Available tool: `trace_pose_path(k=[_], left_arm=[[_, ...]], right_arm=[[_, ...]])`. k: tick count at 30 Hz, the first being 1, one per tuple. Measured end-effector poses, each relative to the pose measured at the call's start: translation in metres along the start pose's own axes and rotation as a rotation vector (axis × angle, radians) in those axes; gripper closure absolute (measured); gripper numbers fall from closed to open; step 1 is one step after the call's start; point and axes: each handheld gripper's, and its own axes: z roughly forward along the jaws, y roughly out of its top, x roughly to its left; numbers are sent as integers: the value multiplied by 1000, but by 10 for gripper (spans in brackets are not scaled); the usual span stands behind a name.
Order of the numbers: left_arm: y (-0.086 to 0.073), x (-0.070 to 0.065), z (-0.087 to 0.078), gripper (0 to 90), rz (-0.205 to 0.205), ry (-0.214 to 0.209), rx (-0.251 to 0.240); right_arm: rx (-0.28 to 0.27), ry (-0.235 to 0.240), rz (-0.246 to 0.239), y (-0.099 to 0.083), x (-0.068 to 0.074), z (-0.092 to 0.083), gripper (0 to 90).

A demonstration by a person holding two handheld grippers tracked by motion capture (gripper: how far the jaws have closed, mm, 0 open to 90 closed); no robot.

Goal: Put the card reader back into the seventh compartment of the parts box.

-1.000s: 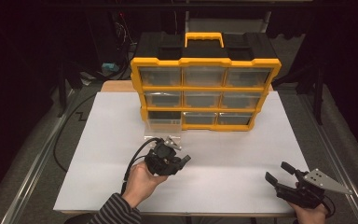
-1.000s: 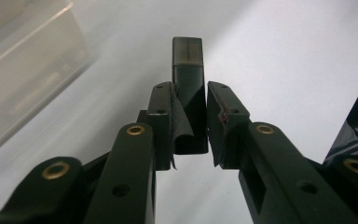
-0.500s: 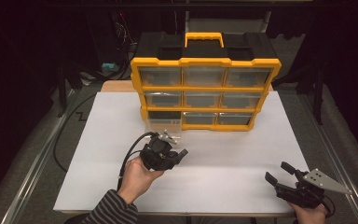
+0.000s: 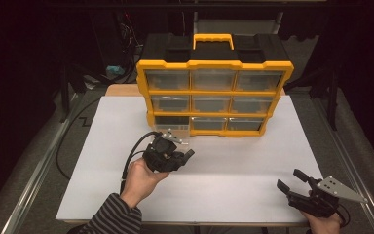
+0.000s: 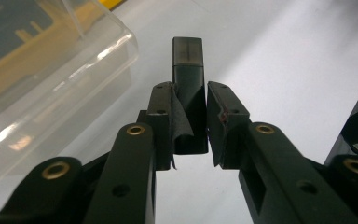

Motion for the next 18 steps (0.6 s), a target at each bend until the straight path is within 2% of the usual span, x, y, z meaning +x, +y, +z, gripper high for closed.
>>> trace_pose_path(k=[8, 13, 16, 18], left_arm=[[7, 7, -7, 727, -7, 1, -9], [8, 17, -9, 727, -34, 12, -19], [8, 19, -11, 728, -36, 17, -22], [12, 19, -14, 727, -26, 45, -22]], right_arm=[[0, 0, 0, 0, 0, 0, 233], [3, 0, 3, 0, 0, 0, 233], [5, 1, 6, 0, 0, 0, 233], [4, 1, 4, 0, 0, 0, 233]])
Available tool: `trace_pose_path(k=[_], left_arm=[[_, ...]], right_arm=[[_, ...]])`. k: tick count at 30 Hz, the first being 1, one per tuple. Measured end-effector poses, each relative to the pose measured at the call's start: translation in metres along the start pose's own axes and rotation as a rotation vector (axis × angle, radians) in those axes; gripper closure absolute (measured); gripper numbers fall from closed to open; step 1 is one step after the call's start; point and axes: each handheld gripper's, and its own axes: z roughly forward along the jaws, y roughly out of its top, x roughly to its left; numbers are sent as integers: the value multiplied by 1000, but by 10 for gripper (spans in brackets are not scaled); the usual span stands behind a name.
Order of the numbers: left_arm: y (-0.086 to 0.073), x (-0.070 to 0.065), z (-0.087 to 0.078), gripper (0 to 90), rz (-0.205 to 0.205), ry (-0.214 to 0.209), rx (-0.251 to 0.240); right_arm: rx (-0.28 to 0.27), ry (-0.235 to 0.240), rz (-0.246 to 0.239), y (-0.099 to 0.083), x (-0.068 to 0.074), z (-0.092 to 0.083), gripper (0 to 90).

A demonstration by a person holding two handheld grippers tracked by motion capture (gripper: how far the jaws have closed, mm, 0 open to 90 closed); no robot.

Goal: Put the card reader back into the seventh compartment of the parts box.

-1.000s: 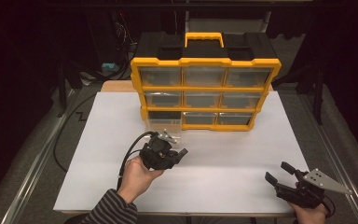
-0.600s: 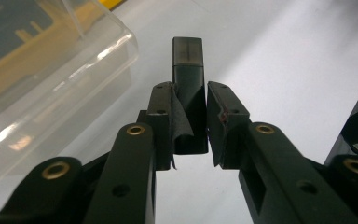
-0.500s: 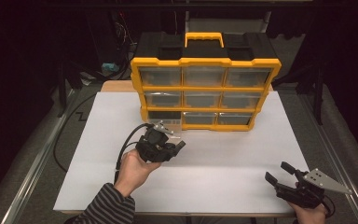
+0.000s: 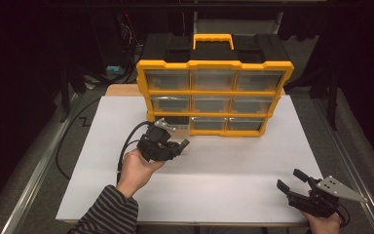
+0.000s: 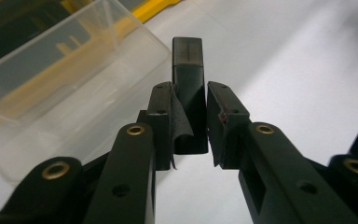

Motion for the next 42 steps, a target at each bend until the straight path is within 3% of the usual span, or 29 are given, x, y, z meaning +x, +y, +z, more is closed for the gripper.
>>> trace_pose_path(k=[9, 18, 29, 42], left_arm=[[13, 12, -4, 727, -14, 26, -7], [24, 25, 5, 727, -32, 53, 12], [27, 41, 19, 727, -55, 75, 44], [27, 45, 28, 724, -57, 78, 74]], right_arm=[[-1, 0, 1, 0, 0, 0, 233], [-2, 2, 1, 0, 0, 0, 233], [-2, 7, 0, 0, 0, 0, 232], [-2, 6, 0, 0, 0, 0, 232]])
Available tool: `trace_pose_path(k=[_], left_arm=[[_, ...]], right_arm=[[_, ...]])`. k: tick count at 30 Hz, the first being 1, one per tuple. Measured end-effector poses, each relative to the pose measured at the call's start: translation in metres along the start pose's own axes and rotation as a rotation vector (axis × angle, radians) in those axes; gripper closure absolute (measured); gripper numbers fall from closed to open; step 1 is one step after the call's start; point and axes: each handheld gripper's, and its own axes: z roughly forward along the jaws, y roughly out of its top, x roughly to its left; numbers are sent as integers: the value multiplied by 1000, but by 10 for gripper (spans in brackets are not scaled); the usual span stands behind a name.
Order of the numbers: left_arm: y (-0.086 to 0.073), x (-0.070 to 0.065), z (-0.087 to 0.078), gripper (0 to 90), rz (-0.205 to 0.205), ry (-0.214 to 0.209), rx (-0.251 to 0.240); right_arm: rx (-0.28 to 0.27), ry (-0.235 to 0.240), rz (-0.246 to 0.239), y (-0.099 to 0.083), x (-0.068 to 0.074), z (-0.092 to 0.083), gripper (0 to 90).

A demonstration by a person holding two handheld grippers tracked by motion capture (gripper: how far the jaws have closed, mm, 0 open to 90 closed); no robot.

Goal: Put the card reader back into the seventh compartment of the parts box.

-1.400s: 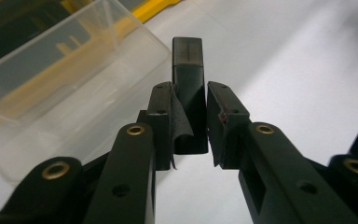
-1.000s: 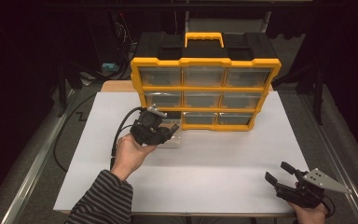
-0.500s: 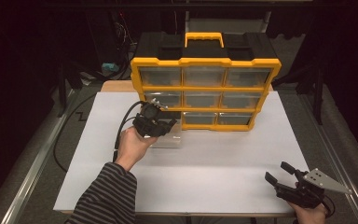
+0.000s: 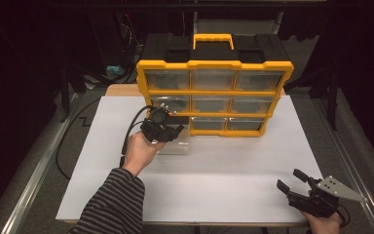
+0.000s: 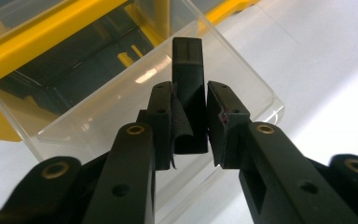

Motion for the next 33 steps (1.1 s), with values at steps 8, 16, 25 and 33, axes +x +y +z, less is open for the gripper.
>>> trace_pose_path(k=[8, 16, 25, 33], left_arm=[[-1, 0, -1, 617, -12, -7, -20], [-6, -4, -8, 525, -7, -3, -39], [-11, -16, -14, 456, 5, -5, -55], [-18, -30, -19, 401, 32, 6, -89]], right_arm=[[-1, 0, 0, 0, 0, 0, 232], [0, -1, -2, 0, 0, 0, 232], [1, -1, -1, 0, 0, 0, 232], [-2, -1, -3, 0, 0, 0, 232]])
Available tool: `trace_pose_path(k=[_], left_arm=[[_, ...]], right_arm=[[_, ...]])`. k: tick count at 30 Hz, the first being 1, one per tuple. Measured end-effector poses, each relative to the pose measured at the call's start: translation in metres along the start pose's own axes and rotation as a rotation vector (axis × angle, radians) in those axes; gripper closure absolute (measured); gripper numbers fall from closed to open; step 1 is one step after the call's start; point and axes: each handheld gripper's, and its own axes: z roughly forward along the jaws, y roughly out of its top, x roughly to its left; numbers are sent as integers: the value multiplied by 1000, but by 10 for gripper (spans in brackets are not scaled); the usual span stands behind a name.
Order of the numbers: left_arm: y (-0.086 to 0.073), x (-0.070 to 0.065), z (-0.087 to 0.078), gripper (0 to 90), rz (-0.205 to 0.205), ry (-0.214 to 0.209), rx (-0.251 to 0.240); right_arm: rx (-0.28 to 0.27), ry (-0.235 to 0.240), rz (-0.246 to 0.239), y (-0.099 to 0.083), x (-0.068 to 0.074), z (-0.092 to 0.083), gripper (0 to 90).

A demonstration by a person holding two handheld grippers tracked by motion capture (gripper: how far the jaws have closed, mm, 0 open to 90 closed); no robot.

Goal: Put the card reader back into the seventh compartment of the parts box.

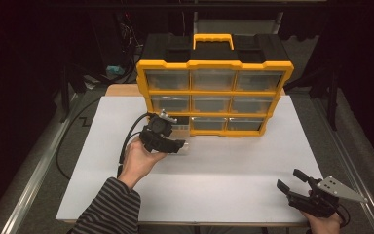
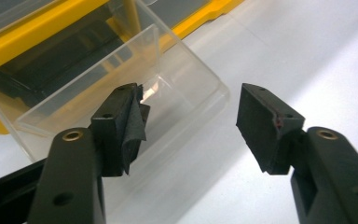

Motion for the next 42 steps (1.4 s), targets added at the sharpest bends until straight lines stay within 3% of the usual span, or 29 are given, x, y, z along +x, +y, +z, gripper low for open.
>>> trace_pose_path(k=[8, 35, 42], left_arm=[[-14, -7, -6, 390, -1, -14, -50], [-47, -13, -16, 384, 0, -9, -102], [-58, -15, -17, 379, 6, 14, -107]], right_arm=[[2, 1, 1, 0, 0, 0, 232], [5, 2, 3, 0, 0, 0, 232], [4, 1, 3, 0, 0, 0, 232]])
